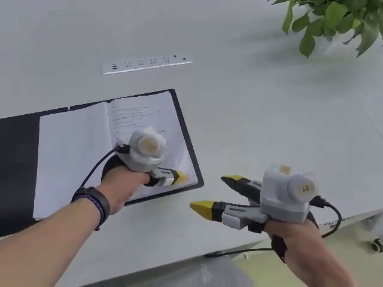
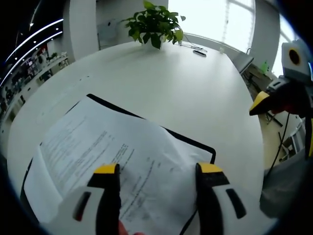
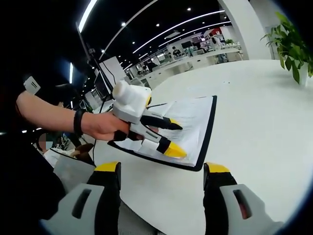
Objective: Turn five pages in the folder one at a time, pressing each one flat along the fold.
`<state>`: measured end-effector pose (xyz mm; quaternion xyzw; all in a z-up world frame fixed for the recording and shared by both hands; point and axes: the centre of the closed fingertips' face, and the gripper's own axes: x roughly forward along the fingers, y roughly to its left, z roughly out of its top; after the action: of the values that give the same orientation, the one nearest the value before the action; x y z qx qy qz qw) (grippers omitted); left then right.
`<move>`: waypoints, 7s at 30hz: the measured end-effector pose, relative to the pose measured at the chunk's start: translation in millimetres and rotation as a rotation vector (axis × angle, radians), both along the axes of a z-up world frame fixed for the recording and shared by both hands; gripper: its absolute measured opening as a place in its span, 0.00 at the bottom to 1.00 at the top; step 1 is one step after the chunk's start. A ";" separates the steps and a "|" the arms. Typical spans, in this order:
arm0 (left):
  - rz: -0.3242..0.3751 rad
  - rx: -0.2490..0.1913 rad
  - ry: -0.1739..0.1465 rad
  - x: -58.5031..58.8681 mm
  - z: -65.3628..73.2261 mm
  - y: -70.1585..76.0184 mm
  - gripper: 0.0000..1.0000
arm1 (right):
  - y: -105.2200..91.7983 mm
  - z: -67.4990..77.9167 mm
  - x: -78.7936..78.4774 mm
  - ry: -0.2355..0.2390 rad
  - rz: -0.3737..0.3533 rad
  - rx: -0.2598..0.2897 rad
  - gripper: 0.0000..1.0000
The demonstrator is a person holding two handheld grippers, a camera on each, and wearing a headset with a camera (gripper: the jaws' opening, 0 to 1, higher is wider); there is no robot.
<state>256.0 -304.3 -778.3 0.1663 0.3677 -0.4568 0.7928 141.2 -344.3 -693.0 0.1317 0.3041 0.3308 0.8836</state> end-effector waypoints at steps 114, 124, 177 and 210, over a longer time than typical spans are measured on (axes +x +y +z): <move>0.194 -0.165 -0.028 -21.8 46.0 70.8 0.66 | 47.5 -37.4 84.7 0.190 -0.047 0.294 0.00; 0.242 -0.181 -0.040 -27.9 51.8 98.1 0.67 | 57.1 -30.2 83.5 0.187 -0.061 0.296 0.00; 0.492 -0.236 -0.137 -37.6 88.6 260.8 0.66 | 227.9 -0.5 84.6 0.141 0.172 0.261 0.00; 0.611 -0.262 -0.142 -59.7 90.1 311.7 0.64 | 306.1 -42.4 65.3 0.277 0.315 0.165 0.00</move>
<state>196.3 7.4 -688.2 -0.0234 0.2827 -0.2289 0.9312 206.5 -38.3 -735.4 0.1987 0.4114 0.4670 0.7571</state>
